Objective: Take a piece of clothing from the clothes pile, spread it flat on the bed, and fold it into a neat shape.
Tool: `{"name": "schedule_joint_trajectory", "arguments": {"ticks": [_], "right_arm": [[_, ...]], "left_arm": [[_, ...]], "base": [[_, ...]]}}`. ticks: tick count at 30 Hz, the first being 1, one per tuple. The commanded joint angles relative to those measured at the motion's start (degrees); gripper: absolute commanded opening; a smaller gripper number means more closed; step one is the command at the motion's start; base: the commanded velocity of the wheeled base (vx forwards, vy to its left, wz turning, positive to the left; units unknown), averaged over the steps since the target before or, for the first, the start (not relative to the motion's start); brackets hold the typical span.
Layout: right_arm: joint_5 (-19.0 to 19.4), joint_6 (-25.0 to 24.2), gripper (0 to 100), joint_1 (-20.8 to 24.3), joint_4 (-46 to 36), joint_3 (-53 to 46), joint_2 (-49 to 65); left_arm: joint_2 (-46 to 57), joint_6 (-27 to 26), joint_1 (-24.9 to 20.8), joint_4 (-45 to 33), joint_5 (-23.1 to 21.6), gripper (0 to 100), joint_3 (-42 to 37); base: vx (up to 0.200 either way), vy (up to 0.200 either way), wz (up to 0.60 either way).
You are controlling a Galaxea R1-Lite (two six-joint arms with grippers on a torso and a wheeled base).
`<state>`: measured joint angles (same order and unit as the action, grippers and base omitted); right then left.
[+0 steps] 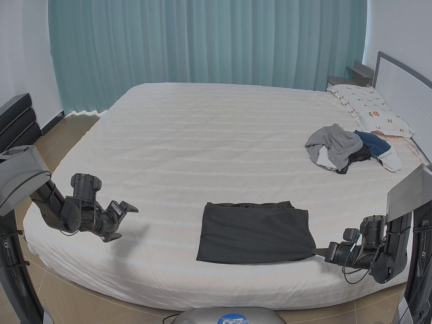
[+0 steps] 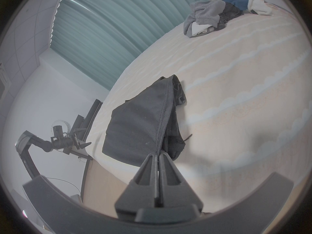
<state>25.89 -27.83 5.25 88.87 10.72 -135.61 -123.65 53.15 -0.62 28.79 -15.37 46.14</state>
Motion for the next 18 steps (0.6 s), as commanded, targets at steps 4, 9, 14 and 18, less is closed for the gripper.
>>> {"name": "schedule_joint_trajectory", "arguments": {"ticks": [4, 9, 14, 18], "right_arm": [[0.03, 1.64, 0, -0.24, -0.1, -0.08, -2.03], [-0.05, 1.73, 0, -0.51, -0.36, 0.18, -2.73], [0.03, 1.73, 0, -0.86, -0.45, 0.89, -3.87], [0.21, 1.46, 100, -0.86, 0.08, 1.68, -3.79]], "left_arm": [[-0.01, 0.02, 0.01, 0.03, -0.01, 100, 0.0], [-0.01, 0.02, 0.01, 0.03, -0.01, 100, 0.0], [-0.01, 0.02, 0.01, 0.03, 0.08, 100, 0.0], [-0.1, 0.02, 0.01, 0.03, 0.08, 100, 0.0]], "base": [[0.0, 0.0, 0.0], [0.0, 0.0, 0.0], [0.0, 0.0, 0.0], [0.0, 0.0, 0.0]]}}
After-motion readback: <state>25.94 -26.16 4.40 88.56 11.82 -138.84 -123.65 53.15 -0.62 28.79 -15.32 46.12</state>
